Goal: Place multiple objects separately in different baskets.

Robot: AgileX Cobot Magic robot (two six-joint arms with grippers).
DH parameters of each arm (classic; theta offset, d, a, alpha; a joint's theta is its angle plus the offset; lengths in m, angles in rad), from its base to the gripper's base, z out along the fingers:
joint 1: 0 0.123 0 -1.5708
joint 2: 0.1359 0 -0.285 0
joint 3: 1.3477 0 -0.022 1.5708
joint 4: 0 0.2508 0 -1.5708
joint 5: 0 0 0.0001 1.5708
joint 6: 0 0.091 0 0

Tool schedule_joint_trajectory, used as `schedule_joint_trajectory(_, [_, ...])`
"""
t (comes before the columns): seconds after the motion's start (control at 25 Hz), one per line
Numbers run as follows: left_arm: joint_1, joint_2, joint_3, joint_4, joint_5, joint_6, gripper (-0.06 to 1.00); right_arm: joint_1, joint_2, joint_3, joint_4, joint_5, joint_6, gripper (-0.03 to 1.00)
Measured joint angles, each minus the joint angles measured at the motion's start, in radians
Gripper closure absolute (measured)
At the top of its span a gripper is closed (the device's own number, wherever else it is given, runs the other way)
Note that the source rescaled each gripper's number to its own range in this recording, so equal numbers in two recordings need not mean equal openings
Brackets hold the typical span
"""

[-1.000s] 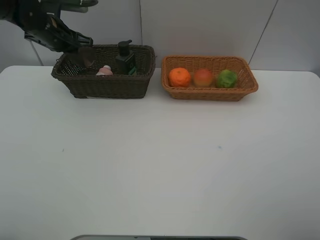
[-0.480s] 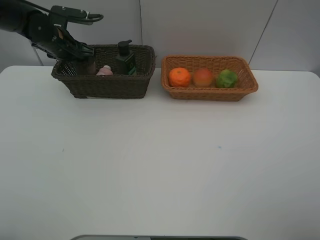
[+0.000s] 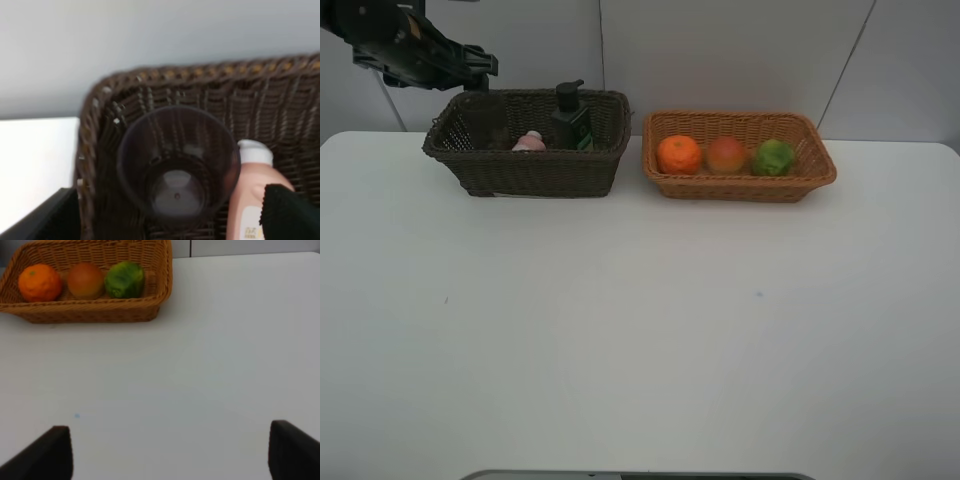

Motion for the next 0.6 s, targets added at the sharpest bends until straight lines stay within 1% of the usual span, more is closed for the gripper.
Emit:
schedule_joint_trajectory(0.16, [0.000, -0.161, 0.112, -0.002, 0.016, -0.007, 0.02, 0.000, 0.000, 0.000, 0.000, 0.000, 0.000, 0.35])
schedule_joint_trajectory(0.4, [0.000, -0.484, 0.392, -0.003, 0.048, -0.009, 0.02, 0.000, 0.000, 0.000, 0.000, 0.000, 0.000, 0.35])
schedule_joint_trajectory(0.52, [0.000, -0.671, 0.492, -0.031, 0.063, -0.009, 0.02, 0.000, 0.000, 0.000, -0.001, 0.000, 0.000, 0.35])
schedule_joint_trajectory(0.6, [0.000, -0.796, 0.531, -0.058, 0.119, -0.009, 0.02, 0.000, 0.000, 0.000, -0.001, 0.000, 0.000, 0.35])
